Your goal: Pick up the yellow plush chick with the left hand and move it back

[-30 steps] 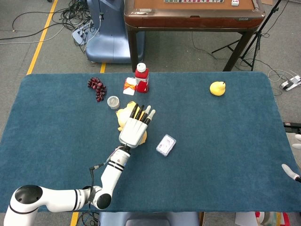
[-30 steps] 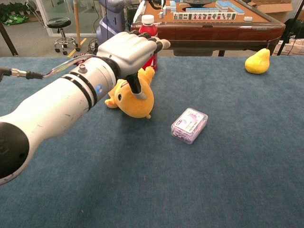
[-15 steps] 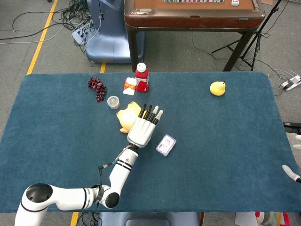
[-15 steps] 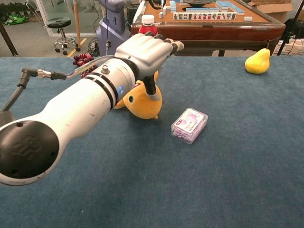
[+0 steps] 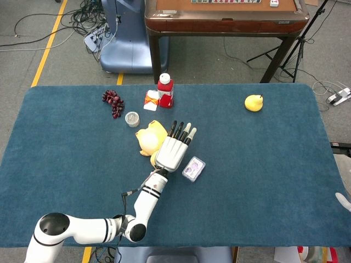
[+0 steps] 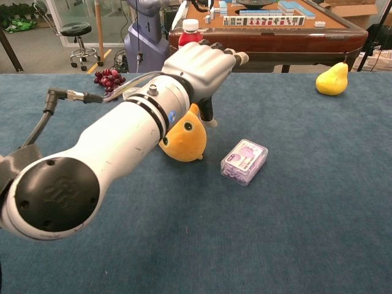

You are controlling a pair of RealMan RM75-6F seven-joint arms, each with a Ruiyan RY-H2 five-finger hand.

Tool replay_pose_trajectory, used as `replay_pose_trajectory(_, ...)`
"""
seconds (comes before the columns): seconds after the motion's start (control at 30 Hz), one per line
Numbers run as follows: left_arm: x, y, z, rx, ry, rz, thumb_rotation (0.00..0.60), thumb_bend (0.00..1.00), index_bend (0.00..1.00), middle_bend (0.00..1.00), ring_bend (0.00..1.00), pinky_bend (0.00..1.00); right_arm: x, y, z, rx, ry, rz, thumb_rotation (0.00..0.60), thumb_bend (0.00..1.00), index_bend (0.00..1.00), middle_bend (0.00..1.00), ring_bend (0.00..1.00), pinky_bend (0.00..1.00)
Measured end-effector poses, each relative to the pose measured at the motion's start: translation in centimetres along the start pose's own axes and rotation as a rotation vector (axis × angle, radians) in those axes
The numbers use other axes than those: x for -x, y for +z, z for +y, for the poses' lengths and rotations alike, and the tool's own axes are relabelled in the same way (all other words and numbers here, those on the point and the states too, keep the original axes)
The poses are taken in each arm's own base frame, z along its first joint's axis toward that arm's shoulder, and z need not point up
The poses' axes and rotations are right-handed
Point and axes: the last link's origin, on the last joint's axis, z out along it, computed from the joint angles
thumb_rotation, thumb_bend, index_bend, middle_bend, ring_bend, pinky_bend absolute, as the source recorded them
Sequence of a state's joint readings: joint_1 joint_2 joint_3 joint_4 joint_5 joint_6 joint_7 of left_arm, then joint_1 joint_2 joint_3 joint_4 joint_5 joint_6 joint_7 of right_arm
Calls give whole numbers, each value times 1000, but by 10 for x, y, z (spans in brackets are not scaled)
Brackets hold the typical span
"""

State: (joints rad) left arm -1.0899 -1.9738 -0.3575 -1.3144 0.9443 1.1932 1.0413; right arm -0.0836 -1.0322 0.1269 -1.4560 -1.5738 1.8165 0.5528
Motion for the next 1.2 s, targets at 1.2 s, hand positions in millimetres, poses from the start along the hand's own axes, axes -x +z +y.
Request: replay_pose_trajectory(1.2, 25, -71, -63, 12, 182, 3, 600, 0, 0, 0, 0, 1, 4, 0, -3, -1, -18, -8, 600, 0, 375, 280, 207, 446)
